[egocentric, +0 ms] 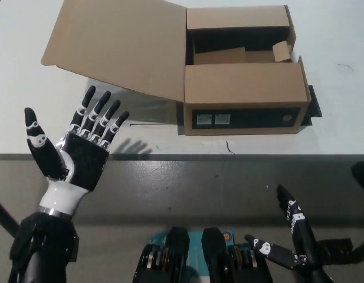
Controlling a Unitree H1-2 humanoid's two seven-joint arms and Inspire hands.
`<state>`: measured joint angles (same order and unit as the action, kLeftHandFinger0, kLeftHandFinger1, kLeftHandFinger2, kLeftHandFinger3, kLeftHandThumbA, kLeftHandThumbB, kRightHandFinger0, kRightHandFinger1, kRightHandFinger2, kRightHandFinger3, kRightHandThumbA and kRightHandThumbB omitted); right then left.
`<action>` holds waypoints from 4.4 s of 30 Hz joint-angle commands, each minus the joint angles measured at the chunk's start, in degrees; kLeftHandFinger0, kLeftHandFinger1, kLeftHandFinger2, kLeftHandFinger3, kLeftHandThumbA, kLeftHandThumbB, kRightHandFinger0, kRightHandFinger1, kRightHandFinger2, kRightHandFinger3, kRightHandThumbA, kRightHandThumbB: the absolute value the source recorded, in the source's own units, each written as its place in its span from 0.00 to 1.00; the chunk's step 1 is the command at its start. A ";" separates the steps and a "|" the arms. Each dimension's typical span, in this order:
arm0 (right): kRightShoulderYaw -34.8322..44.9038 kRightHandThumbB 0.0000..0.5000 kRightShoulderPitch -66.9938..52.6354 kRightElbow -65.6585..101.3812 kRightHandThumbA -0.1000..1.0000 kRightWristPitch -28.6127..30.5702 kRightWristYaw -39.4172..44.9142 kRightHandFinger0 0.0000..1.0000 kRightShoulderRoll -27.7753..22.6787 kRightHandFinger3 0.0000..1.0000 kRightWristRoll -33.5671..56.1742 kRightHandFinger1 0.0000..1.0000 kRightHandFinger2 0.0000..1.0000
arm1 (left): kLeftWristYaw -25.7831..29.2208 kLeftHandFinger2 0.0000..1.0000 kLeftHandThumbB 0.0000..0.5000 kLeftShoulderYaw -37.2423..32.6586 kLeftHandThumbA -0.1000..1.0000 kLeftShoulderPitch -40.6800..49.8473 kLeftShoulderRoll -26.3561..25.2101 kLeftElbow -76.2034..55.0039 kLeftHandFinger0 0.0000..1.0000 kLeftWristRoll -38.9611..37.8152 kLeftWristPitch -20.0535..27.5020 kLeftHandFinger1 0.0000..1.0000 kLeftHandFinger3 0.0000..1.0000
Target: A small storge box is placed at the center of the table and the robot uses its left hand to push the lid and close it
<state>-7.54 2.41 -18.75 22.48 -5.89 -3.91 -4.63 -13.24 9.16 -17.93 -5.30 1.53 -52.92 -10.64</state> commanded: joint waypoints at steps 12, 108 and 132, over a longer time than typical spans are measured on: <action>-0.76 0.68 2.26 1.26 1.00 4.45 -3.30 1.00 -1.18 1.00 -0.92 1.00 1.00 | -2.09 1.00 0.69 4.24 1.00 -4.96 2.84 5.86 1.00 -7.32 -8.70 1.00 1.00; -0.48 0.69 2.58 0.67 1.00 4.45 -2.65 1.00 -0.02 1.00 0.74 1.00 1.00 | -3.53 1.00 0.76 14.90 1.00 -26.04 -2.62 40.52 1.00 6.90 -7.93 1.00 1.00; -1.43 0.67 2.53 -0.08 1.00 4.45 -2.09 1.00 0.16 1.00 1.13 1.00 1.00 | -4.01 1.00 0.75 3.47 1.00 -46.56 -2.03 48.87 1.00 22.54 1.28 1.00 1.00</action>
<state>-8.54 3.28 -18.80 24.09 -8.33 -3.93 -3.65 -17.56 18.49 -59.81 -8.51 57.88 -38.45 -12.50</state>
